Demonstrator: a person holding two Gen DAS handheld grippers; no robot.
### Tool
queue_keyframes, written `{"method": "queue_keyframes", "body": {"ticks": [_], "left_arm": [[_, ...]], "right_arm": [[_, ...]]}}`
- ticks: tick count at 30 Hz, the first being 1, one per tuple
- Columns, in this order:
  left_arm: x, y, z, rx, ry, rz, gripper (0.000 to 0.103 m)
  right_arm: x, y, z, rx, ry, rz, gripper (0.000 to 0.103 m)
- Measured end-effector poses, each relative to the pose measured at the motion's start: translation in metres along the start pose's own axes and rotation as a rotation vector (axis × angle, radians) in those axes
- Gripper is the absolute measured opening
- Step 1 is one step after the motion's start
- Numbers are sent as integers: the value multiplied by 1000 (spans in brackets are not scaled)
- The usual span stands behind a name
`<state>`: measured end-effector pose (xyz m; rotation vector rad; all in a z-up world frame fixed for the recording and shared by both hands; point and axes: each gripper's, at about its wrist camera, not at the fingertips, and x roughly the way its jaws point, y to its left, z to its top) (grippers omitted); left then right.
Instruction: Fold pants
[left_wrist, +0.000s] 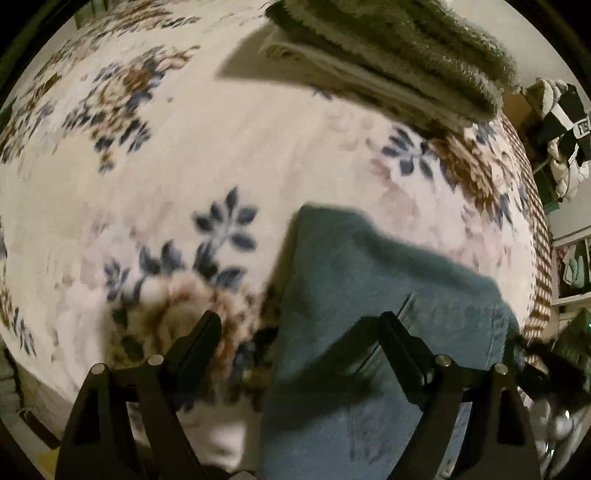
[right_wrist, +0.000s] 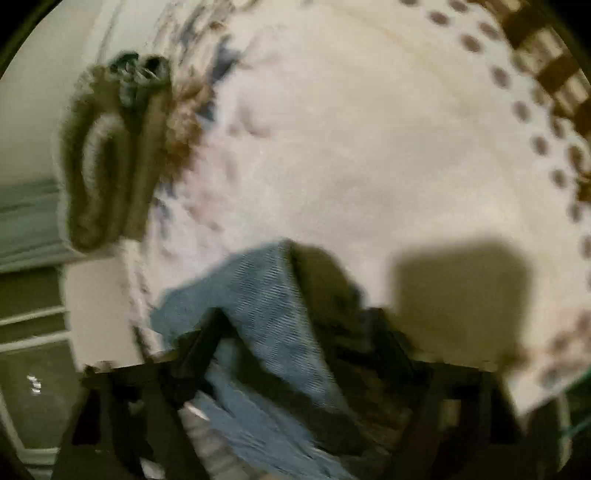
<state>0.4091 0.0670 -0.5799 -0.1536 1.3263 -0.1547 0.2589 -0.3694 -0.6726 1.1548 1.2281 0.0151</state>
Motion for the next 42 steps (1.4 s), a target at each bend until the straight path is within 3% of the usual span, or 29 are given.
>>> {"method": "queue_keyframes", "body": {"ticks": [2,6,8,10,12,14,17,21,25,28,30,31,32,36,39,42], "left_arm": [[12,-9,13,14,-5,15,87],[51,-12,30,16,62,28,88],[71,-7,34,-6,110,11,88],[80,-2,36,-24,128,-4,96],[79,1,37,-26,130,-9,96],[68,2,35,-8,115,8,96],[43,7,24,6,77,11,96],[6,6,-11,26,35,8,96],[8,-11,-52,60,68,17,96],[30,-22,-63,81,100,55,96],[40,-20,-64,97,86,77,103],[44,-19,-63,93,87,70,103],[48,-17,-62,91,90,59,103],[57,-7,-56,49,131,-3,103],[39,-1,-53,27,134,9,103],[11,18,-51,-11,96,-45,103]], "right_arm": [[-10,20,-6,-85,-55,-70,8],[-53,35,-27,-160,-210,-166,7],[-56,25,-26,-144,-228,-239,7],[-50,4,-22,-90,-195,-264,7],[-33,-1,-18,-114,-153,-311,11],[-22,2,-11,-141,-111,-351,35],[-37,0,-10,-95,-86,-274,51],[-68,-14,-37,-65,-68,-201,66],[-58,-50,-68,22,53,-216,67],[-37,-70,-83,126,110,-161,67],[-30,-71,-89,129,76,-152,51],[-31,-66,-89,87,41,-197,39],[-31,-61,-89,53,21,-238,36],[-18,-55,-83,15,14,-355,35],[-7,-33,-80,-68,32,-447,36],[-13,-21,-81,-84,63,-454,49]]}}
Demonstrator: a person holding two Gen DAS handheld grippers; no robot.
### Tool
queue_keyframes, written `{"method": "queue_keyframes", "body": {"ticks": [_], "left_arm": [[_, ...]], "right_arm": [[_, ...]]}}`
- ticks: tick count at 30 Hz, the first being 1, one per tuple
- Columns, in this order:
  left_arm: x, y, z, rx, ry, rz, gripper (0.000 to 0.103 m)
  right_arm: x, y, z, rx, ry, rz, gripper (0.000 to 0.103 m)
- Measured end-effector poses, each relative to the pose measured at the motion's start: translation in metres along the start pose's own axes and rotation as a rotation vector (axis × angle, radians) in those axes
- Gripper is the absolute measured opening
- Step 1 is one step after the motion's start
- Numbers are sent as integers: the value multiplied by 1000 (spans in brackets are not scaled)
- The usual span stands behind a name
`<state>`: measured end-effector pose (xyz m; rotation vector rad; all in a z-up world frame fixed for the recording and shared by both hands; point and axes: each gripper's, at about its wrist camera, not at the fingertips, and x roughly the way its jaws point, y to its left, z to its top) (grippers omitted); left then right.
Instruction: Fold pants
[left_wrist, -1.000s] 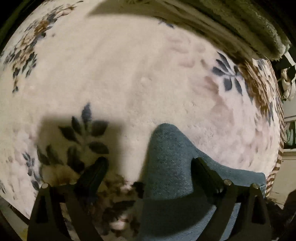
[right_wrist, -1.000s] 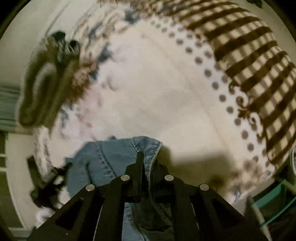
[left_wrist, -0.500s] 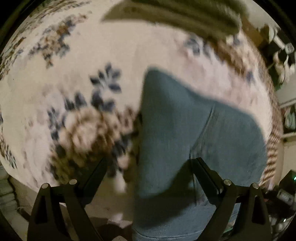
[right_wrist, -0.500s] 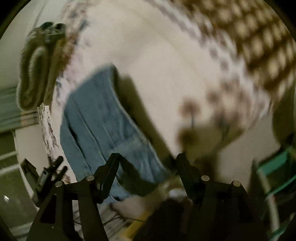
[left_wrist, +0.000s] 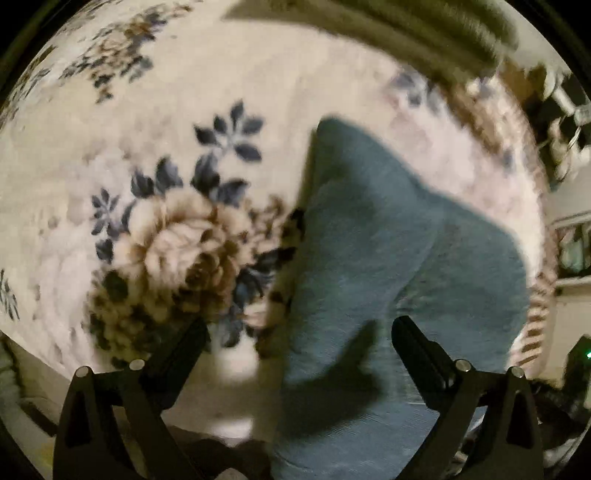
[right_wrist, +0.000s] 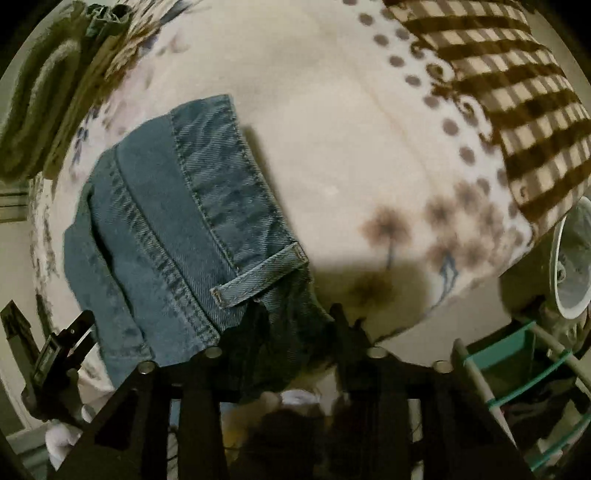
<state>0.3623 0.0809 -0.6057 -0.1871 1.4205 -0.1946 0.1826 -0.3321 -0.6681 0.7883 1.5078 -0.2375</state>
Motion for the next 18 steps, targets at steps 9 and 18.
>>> {"method": "queue_keyframes", "body": {"ticks": [9,18], "left_arm": [[7,-8,49,-84,-33,-37,101],[34,-8,98,-36,-27,-63,24]], "right_arm": [[-53,64,13,-131,-172,93,71],[-10,129,73,-239,-154,18,72]]}}
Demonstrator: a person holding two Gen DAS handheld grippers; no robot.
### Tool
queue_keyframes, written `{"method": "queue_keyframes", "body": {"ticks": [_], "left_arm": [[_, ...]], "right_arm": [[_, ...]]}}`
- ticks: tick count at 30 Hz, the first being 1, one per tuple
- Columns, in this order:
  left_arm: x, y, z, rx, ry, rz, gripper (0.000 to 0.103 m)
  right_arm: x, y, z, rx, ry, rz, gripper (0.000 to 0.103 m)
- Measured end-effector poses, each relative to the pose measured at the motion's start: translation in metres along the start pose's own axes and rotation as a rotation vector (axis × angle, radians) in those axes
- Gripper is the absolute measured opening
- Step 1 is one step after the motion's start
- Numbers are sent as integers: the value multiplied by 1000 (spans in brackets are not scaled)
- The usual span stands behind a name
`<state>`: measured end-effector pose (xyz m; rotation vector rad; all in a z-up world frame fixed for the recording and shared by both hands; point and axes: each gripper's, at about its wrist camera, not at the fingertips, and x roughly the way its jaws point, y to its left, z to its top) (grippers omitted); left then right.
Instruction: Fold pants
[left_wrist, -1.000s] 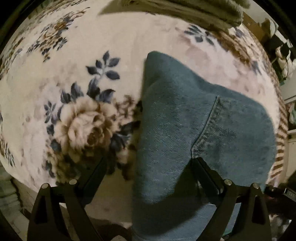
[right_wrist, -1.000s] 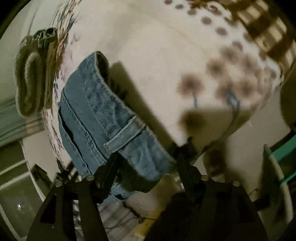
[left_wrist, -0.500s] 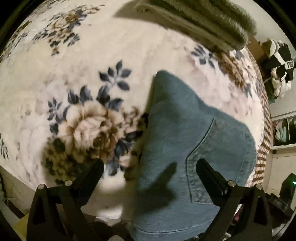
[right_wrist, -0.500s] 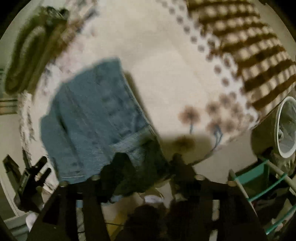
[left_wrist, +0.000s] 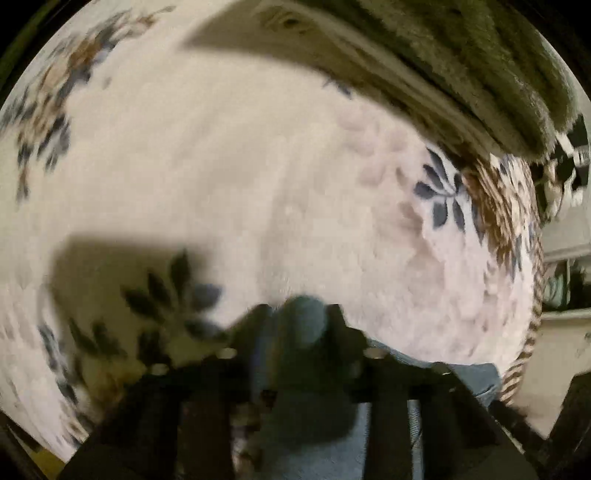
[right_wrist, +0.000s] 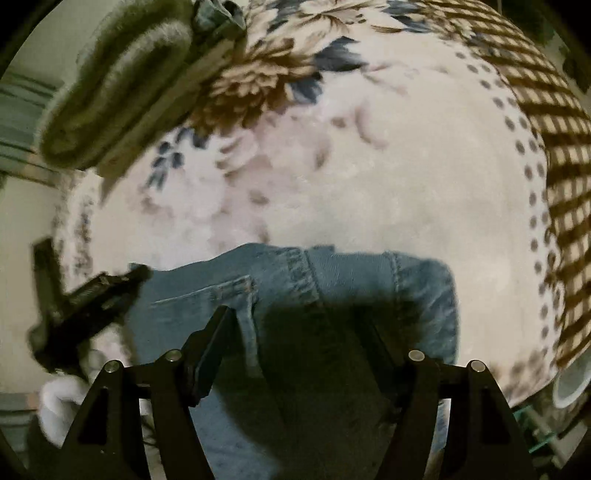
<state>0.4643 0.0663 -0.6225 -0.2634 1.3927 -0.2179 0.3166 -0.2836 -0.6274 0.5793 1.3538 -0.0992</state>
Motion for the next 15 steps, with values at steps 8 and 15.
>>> {"method": "queue_keyframes", "body": {"ticks": [8,15], "left_arm": [[-26,9,-9,-43,14,-58,29],[-70,26,-76,-74,6,-134,91]], "right_arm": [[2,-12,7,26,-5,-18,75],[-47,-75,-55,235,-55,131,103]]}}
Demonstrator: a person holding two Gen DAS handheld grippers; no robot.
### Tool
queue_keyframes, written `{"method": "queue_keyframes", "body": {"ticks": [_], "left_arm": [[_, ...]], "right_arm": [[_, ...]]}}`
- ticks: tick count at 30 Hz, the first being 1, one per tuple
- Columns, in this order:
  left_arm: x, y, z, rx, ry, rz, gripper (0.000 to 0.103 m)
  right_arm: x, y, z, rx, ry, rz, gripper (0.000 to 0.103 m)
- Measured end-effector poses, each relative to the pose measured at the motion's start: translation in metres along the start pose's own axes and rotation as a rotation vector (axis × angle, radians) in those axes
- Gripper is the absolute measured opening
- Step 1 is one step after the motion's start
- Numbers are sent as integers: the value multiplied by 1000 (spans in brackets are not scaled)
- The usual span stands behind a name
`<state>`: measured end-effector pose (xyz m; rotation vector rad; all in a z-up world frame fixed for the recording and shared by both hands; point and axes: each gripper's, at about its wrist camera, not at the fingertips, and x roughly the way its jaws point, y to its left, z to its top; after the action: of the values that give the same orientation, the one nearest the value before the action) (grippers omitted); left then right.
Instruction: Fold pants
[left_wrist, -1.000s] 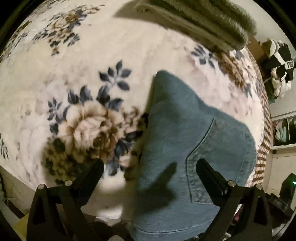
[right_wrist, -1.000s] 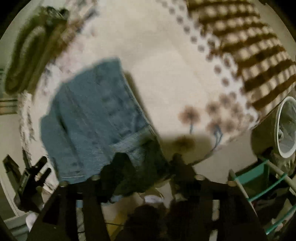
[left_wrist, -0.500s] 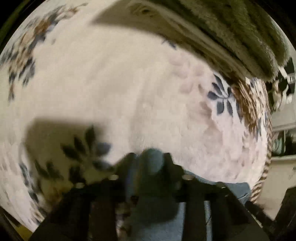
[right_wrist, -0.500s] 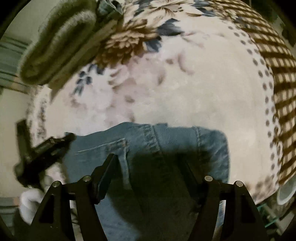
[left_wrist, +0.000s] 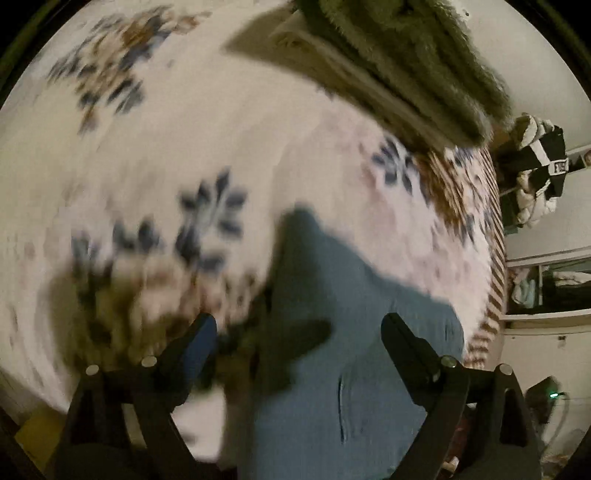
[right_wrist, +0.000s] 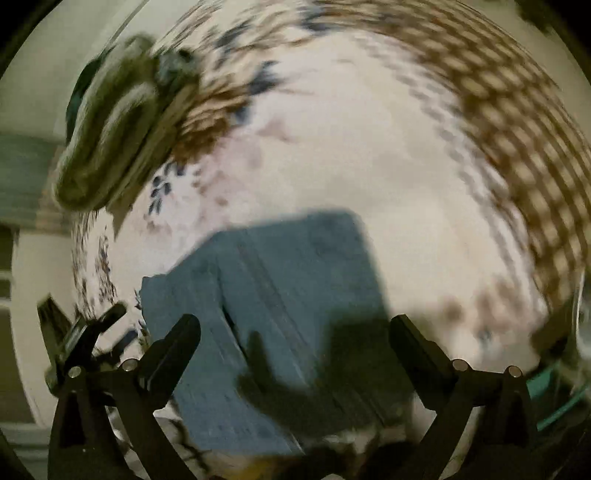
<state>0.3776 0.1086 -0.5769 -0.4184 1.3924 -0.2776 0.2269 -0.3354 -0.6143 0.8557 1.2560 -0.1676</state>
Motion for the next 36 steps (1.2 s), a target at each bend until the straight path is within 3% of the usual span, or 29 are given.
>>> {"method": "queue_keyframes", "body": {"ticks": [5,7,10,15,21,23,26,30,34,35,36], "left_arm": [[27,17,-49,-62,85,-49,91],[41,19,-58,-80,111,-58,91],[53,23,-65,-89,120,-76,94],[51,24,-60,-61,124,-86,96],[56,23,-54,-36,124,-100,97],[58,23,-51,-38,116,-121,101],[61,22,-46,-37,95,-145,103],[67,18,-38,-34,65,-187,103],[70,8,-33,28,45,-191,103],[69,7,-33,44,42,-198,101],[66,5,-33,60,34,-211,84]], "right_arm": [[13,-70,-60,244,72,118,103],[30,-84,-81,323,109,210,103],[67,-82,-101,397,123,359,103],[102,-65,-102,397,89,438,103],[93,-47,-98,374,-18,479,103],[100,-45,-94,336,-13,415,103],[109,-39,-86,322,-5,395,103],[100,-21,-80,253,-15,472,103],[116,-13,-74,205,22,431,103],[117,-13,-74,209,17,433,103],[116,-12,-73,210,16,434,100]]}}
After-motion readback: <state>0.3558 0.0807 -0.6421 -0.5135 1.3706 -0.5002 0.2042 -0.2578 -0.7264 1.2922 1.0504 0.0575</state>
